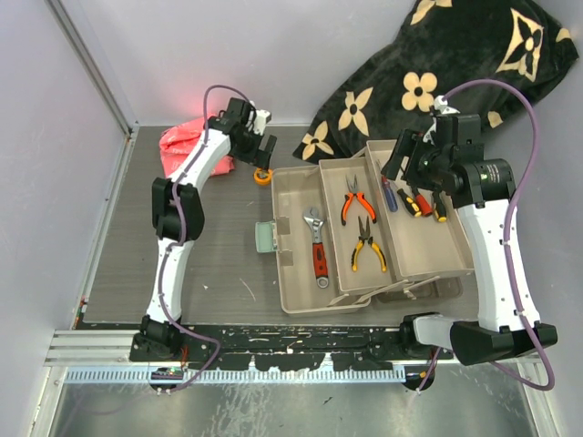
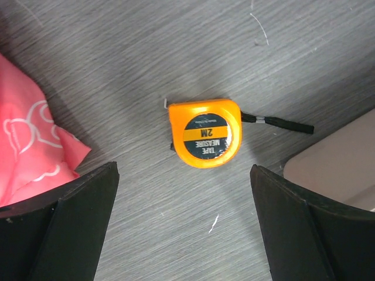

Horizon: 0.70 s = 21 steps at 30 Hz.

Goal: Pack the tool kit

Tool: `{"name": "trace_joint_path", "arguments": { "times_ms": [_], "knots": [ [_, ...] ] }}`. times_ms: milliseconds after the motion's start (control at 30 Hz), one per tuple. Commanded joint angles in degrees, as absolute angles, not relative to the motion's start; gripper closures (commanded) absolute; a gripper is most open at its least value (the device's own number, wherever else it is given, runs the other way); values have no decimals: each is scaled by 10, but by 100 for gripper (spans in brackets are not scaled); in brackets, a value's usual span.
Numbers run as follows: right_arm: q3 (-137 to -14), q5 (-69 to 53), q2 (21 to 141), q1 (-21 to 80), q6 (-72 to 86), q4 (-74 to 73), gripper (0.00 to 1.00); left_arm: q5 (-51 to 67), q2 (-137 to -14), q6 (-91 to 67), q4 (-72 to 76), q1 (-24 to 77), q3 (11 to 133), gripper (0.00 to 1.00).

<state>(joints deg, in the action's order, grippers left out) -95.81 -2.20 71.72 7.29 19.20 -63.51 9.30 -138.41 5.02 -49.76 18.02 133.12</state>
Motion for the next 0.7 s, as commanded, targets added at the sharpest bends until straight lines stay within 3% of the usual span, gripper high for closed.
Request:
{"name": "trace_joint_path", "arguments": {
  "times_ms": [0,667],
  "knots": [
    [-981,-44,715,74,190,-624,23,81,-1379,94,-478,196,1318,4],
    [-995,-39,710,75,182,-650,22,51,-1470,92,-459,218,1352,2]
  ]
}}
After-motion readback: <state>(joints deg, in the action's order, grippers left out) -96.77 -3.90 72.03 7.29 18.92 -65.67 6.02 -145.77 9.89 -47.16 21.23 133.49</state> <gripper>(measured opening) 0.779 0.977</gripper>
